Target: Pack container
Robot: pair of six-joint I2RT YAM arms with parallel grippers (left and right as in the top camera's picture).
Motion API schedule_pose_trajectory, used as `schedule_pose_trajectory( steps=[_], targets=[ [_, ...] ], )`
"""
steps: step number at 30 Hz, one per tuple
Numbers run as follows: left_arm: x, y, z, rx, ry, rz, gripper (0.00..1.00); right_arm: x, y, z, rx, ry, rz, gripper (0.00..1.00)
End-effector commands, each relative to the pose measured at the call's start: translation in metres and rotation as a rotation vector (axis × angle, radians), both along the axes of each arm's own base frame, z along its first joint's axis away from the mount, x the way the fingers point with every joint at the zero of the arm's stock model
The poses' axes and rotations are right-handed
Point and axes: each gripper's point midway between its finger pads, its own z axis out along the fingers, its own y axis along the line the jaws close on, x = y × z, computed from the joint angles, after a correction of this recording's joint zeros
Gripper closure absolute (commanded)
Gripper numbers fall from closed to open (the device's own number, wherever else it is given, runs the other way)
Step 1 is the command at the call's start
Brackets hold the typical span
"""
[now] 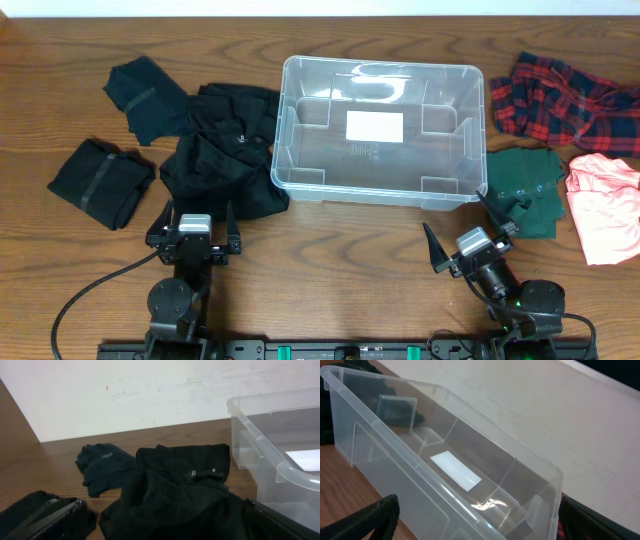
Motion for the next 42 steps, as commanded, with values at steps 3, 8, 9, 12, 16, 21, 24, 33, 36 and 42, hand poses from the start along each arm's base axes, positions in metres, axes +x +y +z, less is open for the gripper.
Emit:
schedule_pose_trajectory(
  steps=[3,8,9,12,16,21,24,33,36,42],
  targets=[
    [-0.001,0.001,-0.017,0.006,0.048,0.005,0.02,-0.002,0.003,0.0,-0.009,-0.007,0.017,0.01],
    [-0.001,0.001,-0.017,0.006,0.048,0.005,0.02,-0.001,0.003,0.0,-0.009,-0.007,0.017,0.01],
    [-0.001,0.001,-0.017,0.006,0.048,0.005,0.02,-0.002,0.003,0.0,-0.009,-0.007,0.017,0.01],
    [-0.001,0.001,-0.017,0.006,0.048,0.005,0.02,-0.001,0.003,0.0,-0.009,-0.007,0.017,0.01],
    [-0.001,0.001,-0.017,0.006,0.048,0.005,0.02,-0.002,0.003,0.0,-0.009,-0.007,0.017,0.01],
    [0.0,0.001,-0.016,0.017,0.043,0.006,0.02,-0.002,0.003,0.0,-0.009,-0.007,0.017,0.01],
    [0.0,0.001,-0.011,0.032,0.022,0.002,0.02,-0.002,0.003,0.0,-0.009,-0.007,0.017,0.01],
    [0.0,0.004,0.001,0.035,-0.012,0.024,0.02,-0.002,0.003,0.0,-0.009,-0.007,0.017,0.01],
    [-0.002,0.005,0.019,-0.025,-0.042,0.029,0.02,-0.002,0.003,0.0,-0.009,-0.007,0.017,0.01],
    [-0.019,0.009,0.079,-0.023,-0.04,0.043,0.02,-0.002,0.003,0.0,-0.009,-0.007,0.017,0.01]
  ],
)
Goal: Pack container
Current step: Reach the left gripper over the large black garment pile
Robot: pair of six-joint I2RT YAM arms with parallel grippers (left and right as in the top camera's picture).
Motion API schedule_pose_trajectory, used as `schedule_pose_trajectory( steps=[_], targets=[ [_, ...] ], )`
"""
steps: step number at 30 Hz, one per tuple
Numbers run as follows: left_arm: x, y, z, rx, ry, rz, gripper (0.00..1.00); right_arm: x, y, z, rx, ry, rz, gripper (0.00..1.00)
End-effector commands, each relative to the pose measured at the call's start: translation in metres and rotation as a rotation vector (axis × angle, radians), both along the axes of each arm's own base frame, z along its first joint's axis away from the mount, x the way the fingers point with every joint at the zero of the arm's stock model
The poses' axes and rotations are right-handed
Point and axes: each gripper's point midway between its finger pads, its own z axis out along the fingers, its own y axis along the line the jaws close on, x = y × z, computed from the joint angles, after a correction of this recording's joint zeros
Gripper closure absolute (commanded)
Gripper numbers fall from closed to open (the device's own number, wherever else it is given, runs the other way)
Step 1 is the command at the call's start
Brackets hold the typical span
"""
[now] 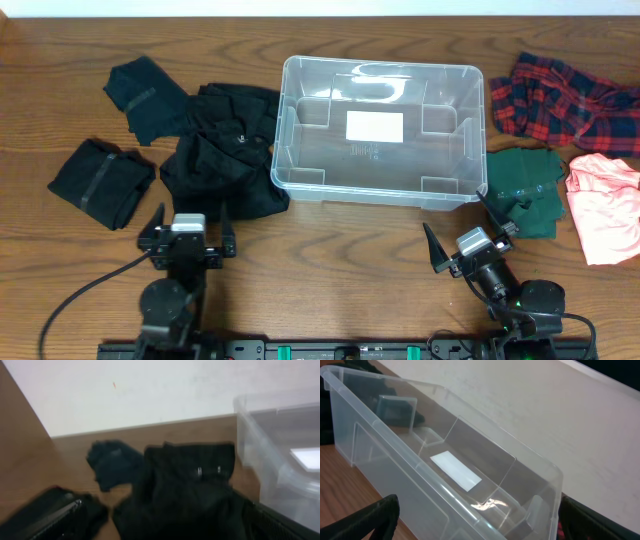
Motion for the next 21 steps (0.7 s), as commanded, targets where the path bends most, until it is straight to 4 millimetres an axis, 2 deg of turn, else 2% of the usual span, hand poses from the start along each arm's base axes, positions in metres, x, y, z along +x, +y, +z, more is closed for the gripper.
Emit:
schedule_pose_trajectory(
  steps=[1,6,9,15,21],
  targets=[
    [-0.011,0.005,0.061,-0.022,-0.062,0.025,0.02,-0.002,0.003,0.0,-0.009,-0.006,0.017,0.01],
    [-0.003,0.008,0.105,-0.002,0.035,0.047,0.02,-0.001,0.003,0.0,-0.009,-0.006,0.016,0.01],
    [0.013,0.005,0.117,0.015,0.144,0.044,0.02,-0.002,0.003,0.0,-0.009,-0.006,0.017,0.01],
    [0.047,-0.018,0.108,0.071,0.529,-0.077,0.02,-0.001,0.003,0.0,-0.009,-0.006,0.016,0.01],
    [0.077,-0.025,0.092,0.083,0.82,-0.092,0.02,-0.002,0.003,0.0,-0.009,-0.006,0.017,0.01]
  ],
)
